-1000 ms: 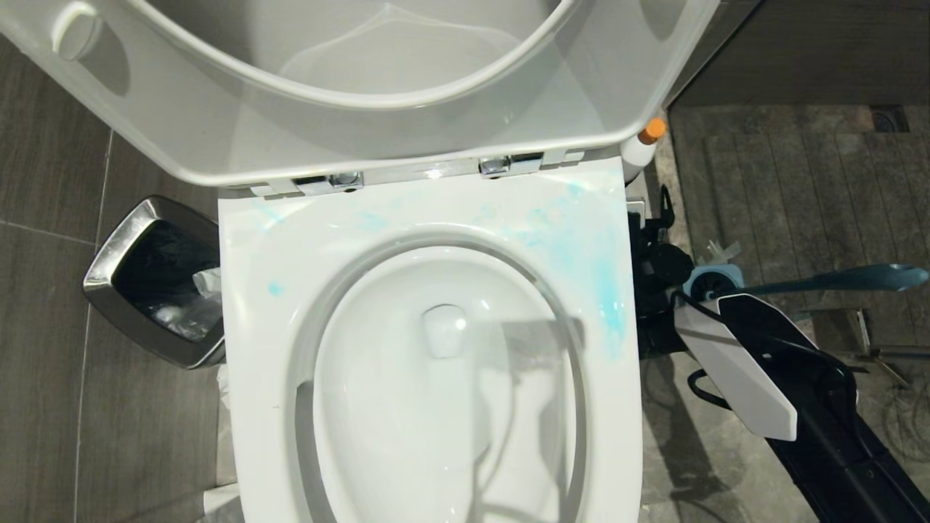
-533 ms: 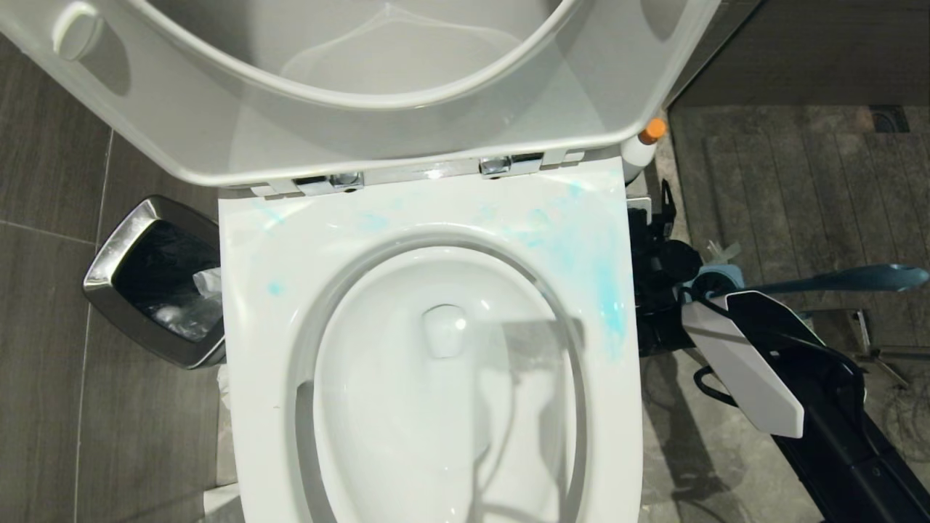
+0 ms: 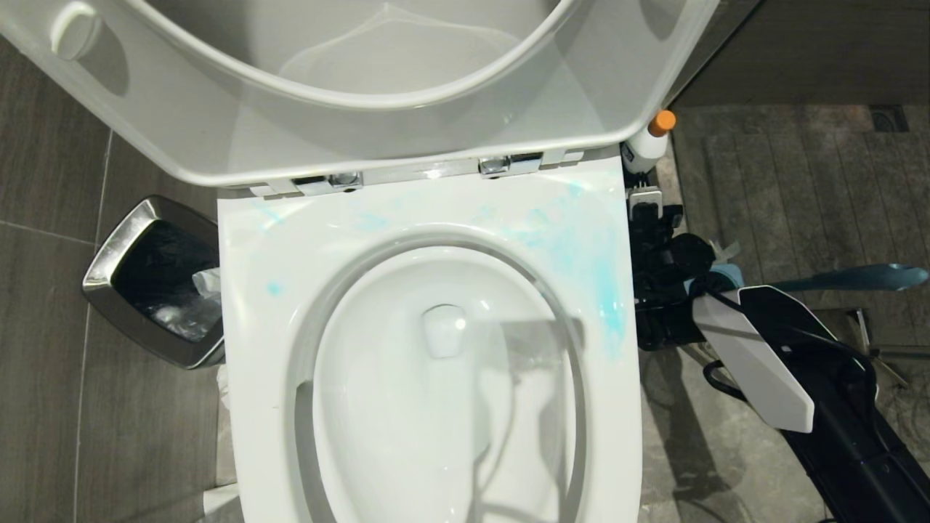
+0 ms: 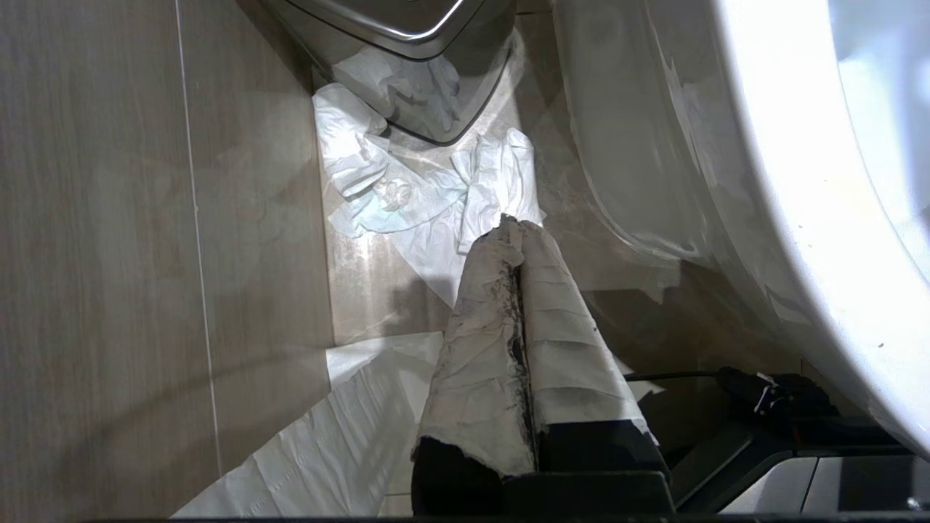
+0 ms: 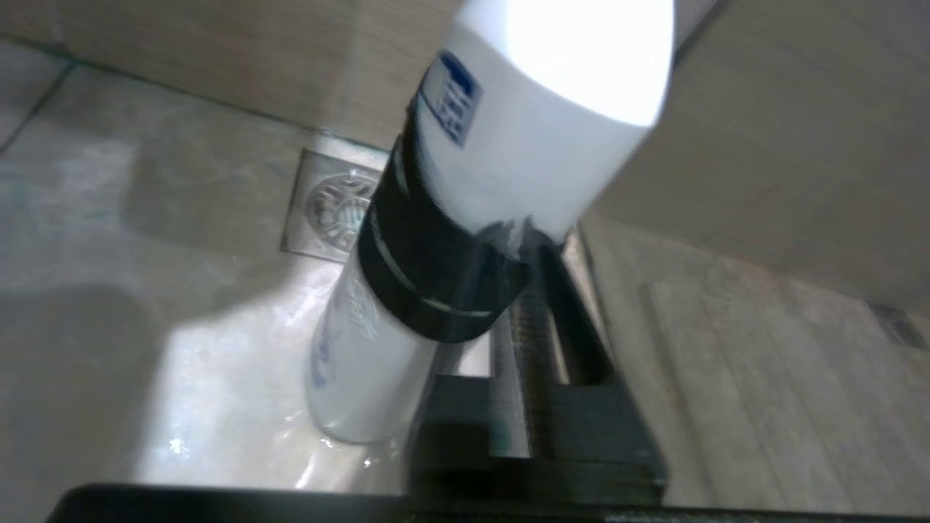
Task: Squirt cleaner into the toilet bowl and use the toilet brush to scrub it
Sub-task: Pour in the cleaning agent
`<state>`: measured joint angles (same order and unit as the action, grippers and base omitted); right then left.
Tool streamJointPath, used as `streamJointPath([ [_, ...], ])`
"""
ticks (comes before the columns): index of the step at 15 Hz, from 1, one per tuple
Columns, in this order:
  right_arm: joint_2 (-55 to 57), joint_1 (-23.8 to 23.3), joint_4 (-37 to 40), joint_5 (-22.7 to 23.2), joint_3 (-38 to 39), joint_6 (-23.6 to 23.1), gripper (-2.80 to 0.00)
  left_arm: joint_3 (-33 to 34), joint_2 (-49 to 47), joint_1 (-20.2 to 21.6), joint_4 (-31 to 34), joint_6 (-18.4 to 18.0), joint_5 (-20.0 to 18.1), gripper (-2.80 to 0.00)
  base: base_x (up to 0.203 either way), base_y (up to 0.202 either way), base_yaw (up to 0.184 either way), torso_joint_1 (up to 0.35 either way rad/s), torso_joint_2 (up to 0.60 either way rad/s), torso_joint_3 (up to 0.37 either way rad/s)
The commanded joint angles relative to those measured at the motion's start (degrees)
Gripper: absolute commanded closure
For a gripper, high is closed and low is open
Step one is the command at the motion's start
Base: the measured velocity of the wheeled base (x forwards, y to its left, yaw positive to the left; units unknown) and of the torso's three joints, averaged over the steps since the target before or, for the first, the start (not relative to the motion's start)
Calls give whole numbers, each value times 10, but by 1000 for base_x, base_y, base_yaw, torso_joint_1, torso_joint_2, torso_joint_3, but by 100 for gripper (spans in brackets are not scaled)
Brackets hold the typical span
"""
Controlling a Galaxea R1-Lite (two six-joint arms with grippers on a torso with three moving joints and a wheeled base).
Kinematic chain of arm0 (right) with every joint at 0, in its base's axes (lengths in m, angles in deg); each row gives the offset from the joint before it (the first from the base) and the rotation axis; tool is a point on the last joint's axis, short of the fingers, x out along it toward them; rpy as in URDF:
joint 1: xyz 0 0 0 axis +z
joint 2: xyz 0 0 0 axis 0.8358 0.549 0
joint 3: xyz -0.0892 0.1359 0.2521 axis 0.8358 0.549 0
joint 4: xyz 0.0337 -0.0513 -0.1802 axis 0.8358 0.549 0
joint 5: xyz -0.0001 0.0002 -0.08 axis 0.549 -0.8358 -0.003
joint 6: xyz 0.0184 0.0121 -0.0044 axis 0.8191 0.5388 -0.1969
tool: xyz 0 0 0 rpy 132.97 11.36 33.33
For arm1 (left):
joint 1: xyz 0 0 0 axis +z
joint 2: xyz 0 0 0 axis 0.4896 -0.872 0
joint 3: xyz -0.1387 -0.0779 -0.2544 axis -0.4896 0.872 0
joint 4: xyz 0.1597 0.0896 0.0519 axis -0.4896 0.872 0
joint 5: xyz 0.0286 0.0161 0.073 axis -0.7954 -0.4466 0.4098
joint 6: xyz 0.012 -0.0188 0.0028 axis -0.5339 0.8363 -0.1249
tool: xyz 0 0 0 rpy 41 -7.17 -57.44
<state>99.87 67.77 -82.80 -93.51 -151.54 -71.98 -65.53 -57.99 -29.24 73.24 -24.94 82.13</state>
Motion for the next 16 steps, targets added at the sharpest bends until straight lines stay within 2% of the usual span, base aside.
streamJointPath([
  [1,3,1,-5,-1,0,0,0,0,0,0,-1,0,0,0,0,0,0,0,0,0],
  [5,3,20,-5,-2,1,11,0,0,0,0,-1,0,0,0,0,0,0,0,0,0],
  [8,-47,50,-5,-6,37,18,0,0,0,0,-1,0,0,0,0,0,0,0,0,0],
  [10,-103,68,-5,-7,116,19,0,0,0,0,-1,0,0,0,0,0,0,0,0,0],
  [16,-388,121,30,-24,459,29,0,0,0,0,-1,0,0,0,0,0,0,0,0,0],
])
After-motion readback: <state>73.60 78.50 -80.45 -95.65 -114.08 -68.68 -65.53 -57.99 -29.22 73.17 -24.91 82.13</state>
